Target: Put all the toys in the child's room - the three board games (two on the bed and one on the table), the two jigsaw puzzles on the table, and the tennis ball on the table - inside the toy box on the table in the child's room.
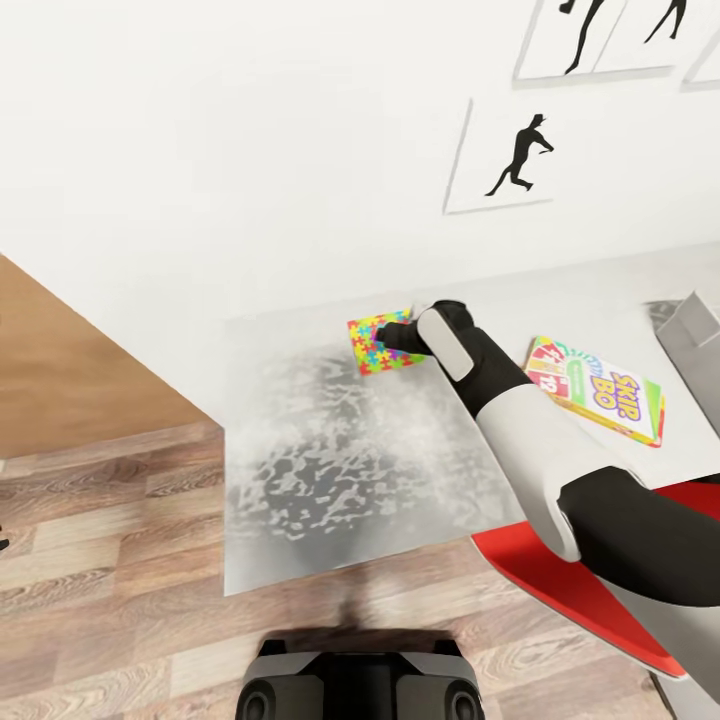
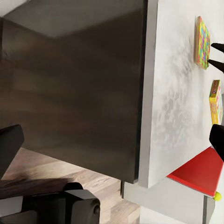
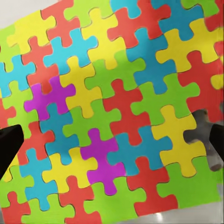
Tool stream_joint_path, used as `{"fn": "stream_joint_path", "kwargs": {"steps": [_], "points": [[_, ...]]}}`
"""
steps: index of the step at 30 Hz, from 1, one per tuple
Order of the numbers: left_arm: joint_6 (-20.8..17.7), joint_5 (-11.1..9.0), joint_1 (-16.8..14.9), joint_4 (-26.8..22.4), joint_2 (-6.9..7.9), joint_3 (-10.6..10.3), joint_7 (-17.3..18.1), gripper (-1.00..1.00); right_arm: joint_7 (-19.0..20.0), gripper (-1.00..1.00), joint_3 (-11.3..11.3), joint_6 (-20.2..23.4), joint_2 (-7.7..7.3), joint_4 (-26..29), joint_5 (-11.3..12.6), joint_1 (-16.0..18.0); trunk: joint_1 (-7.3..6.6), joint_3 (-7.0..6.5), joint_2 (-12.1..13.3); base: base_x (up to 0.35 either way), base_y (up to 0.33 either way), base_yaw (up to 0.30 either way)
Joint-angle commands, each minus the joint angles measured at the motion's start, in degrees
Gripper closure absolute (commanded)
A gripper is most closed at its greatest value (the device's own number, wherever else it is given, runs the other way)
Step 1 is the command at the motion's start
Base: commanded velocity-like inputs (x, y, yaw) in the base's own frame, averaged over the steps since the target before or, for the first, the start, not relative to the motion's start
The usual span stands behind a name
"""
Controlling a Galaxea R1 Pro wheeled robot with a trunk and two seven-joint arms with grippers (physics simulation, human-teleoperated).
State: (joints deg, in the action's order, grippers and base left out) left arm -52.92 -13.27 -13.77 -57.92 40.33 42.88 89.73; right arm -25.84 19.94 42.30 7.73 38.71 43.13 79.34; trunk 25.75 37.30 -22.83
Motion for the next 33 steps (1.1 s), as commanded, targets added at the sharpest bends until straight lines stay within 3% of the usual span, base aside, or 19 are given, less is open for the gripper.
{"fn": "stream_joint_path", "kwargs": {"steps": [1, 13, 20, 33], "points": [[-0.6, 0.1, 0.0, 0.0, 0.01, 0.0, 0.3, -1.0, -0.8, -1.0, 0.2, 0.1, -0.06, 0.1, 0.6, 0.1, 0.03, 0.07, -0.1, 0.0, 0.035, 0.0], [-0.6, 0.1, 0.0, 0.0, 0.01, 0.0, 0.3, -1.0, -2.2, -1.0, 0.1, 4.4, -0.06, 0.3, 0.7, 2.4, 0.03, 0.07, -0.1, 0.0, 0.008, 0.0], [-0.6, 0.1, 0.0, 0.0, 0.01, 0.0, 0.3, -1.0, -2.7, -1.0, 0.1, 5.1, 0.09, 0.3, 0.7, 3.9, 0.03, 0.07, -0.1, 0.0, 0.0, 0.0], [-0.6, 0.1, 0.0, 0.0, 0.01, 0.0, 0.3, -1.0, -7.2, -1.0, 0.0, 5.5, 0.28, 0.1, 0.8, 6.1, 0.03, 0.07, -0.1, 0.0, 0.0, 0.0]]}}
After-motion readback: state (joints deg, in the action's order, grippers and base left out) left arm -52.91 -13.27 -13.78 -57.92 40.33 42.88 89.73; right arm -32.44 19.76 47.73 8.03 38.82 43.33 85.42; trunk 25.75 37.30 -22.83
